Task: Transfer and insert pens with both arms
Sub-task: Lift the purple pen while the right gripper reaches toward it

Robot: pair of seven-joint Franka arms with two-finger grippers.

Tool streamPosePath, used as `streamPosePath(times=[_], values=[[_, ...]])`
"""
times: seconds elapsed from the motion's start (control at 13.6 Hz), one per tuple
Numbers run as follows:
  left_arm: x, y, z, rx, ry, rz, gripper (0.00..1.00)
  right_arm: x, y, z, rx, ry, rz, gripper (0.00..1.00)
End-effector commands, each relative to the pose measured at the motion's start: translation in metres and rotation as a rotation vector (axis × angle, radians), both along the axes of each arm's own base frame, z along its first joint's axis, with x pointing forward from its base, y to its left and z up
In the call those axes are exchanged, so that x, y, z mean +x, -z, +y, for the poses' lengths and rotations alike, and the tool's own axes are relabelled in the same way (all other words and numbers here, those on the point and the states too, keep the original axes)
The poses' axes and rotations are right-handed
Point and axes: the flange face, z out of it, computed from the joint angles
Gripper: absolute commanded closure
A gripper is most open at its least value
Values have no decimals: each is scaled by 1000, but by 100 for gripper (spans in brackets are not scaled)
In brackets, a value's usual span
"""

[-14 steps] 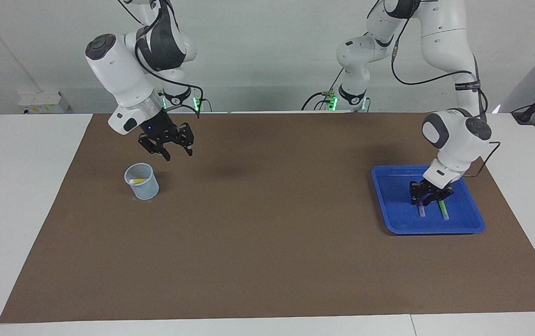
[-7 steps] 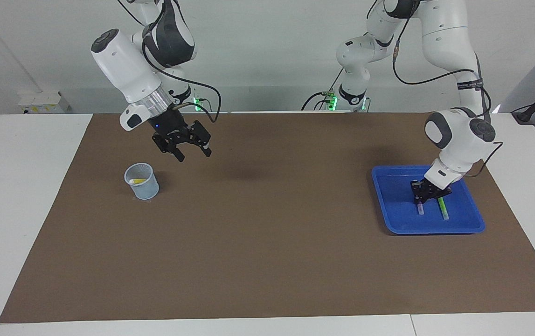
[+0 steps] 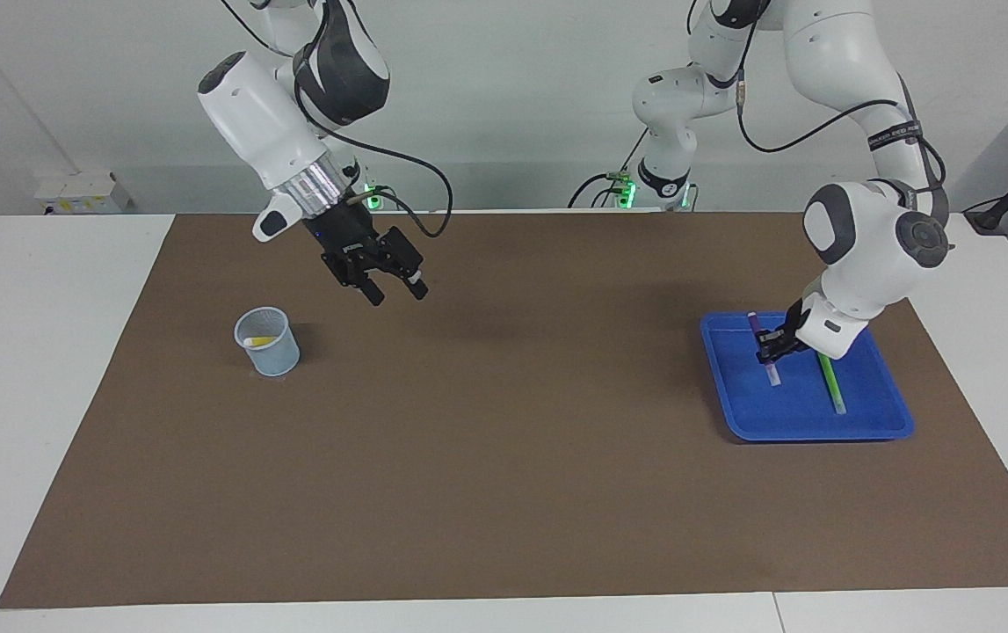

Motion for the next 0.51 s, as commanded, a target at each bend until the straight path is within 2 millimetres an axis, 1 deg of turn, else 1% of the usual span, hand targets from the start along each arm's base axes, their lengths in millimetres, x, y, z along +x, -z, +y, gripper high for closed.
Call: streamPosePath(times=[0.0,0.07,0.15,0.22,0.29,0.44], values=[[-17,-30,-32,-56,-249,73,100,-5,-3,36,46,7,-6,0],[-21,-43,-40,-102,-362,96,100,-11,-5,52,60,11,-1,0],[-27,-56,-52,-134,-454,125,100,-19,-9,73,79,19,-9,0],[-33,-63,-66,-151,-529,162,100,-28,-11,92,91,10,-19,0],[-37,-68,-78,-167,-620,203,100,-40,-11,114,97,-21,-14,0],[-41,-76,-95,-217,-762,277,100,-56,-11,142,113,-40,5,0]])
